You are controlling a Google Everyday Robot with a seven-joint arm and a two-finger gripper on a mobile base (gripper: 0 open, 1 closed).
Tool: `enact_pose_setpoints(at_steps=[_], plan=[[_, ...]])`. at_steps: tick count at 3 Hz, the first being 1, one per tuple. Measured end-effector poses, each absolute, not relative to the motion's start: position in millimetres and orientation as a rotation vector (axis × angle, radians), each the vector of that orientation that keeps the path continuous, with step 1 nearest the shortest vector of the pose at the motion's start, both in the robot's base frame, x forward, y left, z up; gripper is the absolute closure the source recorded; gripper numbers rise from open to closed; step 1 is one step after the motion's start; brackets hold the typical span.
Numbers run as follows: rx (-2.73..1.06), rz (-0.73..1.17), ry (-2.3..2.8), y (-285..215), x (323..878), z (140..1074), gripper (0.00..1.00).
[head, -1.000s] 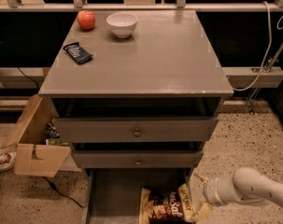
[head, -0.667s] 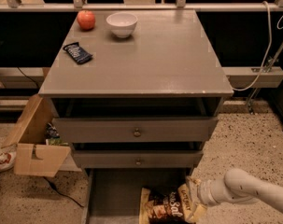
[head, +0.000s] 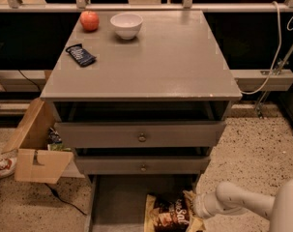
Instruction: Pick brown chip bag from bottom drawer and place on counter
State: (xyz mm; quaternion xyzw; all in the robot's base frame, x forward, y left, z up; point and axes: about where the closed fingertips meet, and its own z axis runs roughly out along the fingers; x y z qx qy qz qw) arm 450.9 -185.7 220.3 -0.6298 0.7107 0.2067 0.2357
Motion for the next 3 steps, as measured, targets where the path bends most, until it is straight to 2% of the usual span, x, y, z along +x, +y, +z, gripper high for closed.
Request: enact_pose_setpoints(at_steps=[3], plan=[[-1.801, 0.459, 1.96, -156.6, 455.4, 168.4, 0.0]])
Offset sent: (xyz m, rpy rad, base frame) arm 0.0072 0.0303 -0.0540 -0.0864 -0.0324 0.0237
